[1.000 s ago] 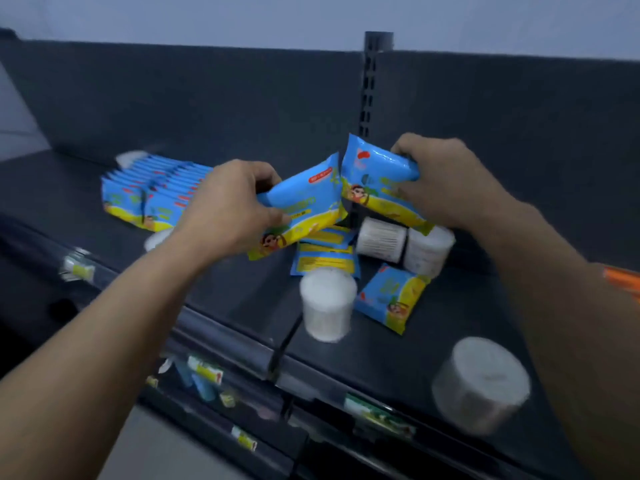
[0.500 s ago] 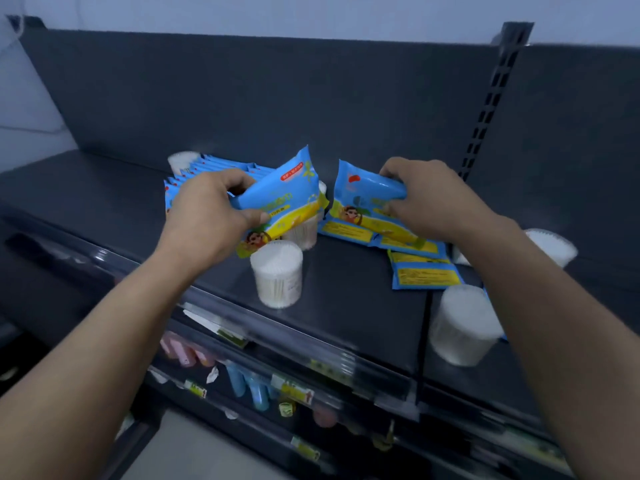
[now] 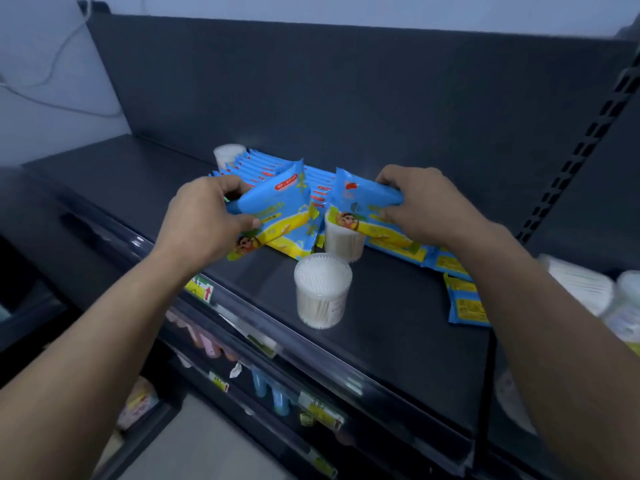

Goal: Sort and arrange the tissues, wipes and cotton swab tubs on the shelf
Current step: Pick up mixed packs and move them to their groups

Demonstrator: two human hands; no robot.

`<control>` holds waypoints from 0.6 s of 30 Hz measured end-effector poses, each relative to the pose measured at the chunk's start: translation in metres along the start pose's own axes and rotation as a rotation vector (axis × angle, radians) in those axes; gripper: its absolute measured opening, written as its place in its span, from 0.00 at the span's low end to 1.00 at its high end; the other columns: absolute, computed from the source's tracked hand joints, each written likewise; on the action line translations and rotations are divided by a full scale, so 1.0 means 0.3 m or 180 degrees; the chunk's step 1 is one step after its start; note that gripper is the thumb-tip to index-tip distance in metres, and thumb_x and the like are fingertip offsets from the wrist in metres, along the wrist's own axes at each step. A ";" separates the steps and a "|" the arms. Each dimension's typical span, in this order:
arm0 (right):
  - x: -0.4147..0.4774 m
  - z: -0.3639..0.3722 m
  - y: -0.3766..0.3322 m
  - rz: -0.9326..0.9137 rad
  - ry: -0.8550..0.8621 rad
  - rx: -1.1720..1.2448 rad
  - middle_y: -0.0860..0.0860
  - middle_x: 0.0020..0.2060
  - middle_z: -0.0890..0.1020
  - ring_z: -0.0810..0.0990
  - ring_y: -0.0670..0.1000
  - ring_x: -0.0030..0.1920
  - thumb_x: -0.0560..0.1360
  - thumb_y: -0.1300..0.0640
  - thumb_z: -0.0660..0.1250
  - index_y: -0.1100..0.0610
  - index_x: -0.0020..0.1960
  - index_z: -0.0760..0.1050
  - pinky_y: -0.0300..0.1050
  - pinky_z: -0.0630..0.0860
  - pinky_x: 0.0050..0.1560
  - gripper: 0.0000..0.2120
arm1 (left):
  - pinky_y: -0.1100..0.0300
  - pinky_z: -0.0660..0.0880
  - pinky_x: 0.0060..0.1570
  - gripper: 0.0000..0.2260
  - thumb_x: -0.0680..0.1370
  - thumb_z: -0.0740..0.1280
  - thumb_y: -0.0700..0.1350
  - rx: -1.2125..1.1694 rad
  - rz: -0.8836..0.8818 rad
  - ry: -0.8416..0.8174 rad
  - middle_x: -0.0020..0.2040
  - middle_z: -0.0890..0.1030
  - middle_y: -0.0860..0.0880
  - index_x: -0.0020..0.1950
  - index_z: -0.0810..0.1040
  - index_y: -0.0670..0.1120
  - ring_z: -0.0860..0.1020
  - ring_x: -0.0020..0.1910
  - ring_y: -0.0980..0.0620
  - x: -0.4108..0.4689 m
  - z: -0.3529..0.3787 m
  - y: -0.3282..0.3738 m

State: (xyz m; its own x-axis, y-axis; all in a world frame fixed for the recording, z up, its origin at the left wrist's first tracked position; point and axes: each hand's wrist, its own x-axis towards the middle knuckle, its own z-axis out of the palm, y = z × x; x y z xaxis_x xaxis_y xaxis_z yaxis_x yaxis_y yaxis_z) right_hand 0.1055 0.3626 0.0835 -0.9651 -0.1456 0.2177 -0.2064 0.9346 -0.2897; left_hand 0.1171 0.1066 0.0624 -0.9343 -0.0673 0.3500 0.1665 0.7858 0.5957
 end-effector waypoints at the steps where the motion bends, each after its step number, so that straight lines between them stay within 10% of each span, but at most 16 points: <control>1: 0.012 0.012 -0.009 -0.0003 -0.0024 0.0007 0.53 0.50 0.79 0.77 0.56 0.46 0.72 0.60 0.65 0.50 0.57 0.73 0.49 0.76 0.44 0.15 | 0.51 0.76 0.43 0.09 0.66 0.76 0.42 0.0026 -0.0009 -0.0037 0.38 0.81 0.47 0.43 0.80 0.48 0.78 0.40 0.43 0.010 0.004 -0.020; 18: 0.195 0.263 -0.263 0.0690 -0.0288 -0.0177 0.54 0.59 0.76 0.73 0.55 0.58 0.72 0.57 0.69 0.50 0.63 0.71 0.39 0.65 0.49 0.20 | 0.55 0.75 0.44 0.11 0.66 0.74 0.40 0.0169 0.0580 -0.1419 0.42 0.81 0.50 0.46 0.81 0.50 0.77 0.43 0.49 0.282 0.014 -0.369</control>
State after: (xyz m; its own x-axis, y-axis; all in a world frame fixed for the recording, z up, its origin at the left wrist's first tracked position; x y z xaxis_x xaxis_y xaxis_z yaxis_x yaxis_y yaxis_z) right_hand 0.0526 0.2548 0.0457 -0.9969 0.0341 0.0708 0.0139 0.9633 -0.2682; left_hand 0.0184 0.0166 0.0229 -0.9374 0.3353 0.0945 0.3346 0.7914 0.5116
